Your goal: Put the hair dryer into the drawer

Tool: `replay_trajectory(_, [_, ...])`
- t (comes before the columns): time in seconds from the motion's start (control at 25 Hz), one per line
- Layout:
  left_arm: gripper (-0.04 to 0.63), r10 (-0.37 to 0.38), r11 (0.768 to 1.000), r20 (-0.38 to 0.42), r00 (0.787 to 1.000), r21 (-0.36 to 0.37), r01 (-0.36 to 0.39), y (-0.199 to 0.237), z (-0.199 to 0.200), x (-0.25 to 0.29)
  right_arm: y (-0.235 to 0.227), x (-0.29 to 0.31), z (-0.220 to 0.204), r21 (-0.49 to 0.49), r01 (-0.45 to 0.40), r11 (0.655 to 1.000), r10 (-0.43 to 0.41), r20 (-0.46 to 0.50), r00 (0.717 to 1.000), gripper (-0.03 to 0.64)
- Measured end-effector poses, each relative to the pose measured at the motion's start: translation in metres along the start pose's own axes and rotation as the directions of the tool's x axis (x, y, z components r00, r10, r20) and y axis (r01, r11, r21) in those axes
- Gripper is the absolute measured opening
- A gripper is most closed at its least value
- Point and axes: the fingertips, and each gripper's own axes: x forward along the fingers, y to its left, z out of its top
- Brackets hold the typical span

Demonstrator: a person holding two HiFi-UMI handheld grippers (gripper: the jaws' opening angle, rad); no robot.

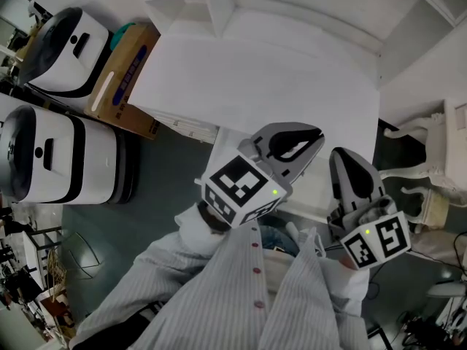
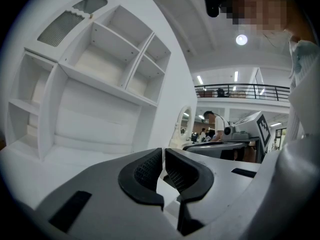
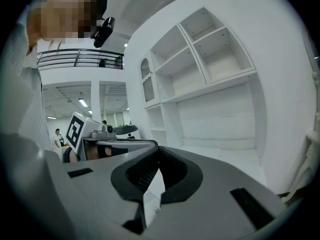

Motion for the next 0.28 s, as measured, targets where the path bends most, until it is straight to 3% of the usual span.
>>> replay_trajectory(0.28, [0.028, -0.066, 0.996, -0.023, 0.998, 0.052, 0.067, -0.0012, 0.0093, 0.0071, -0.0001, 0.0038, 0.0080, -0.013, -0.008, 1.000, 0.008, 0.002, 1.000, 0.012])
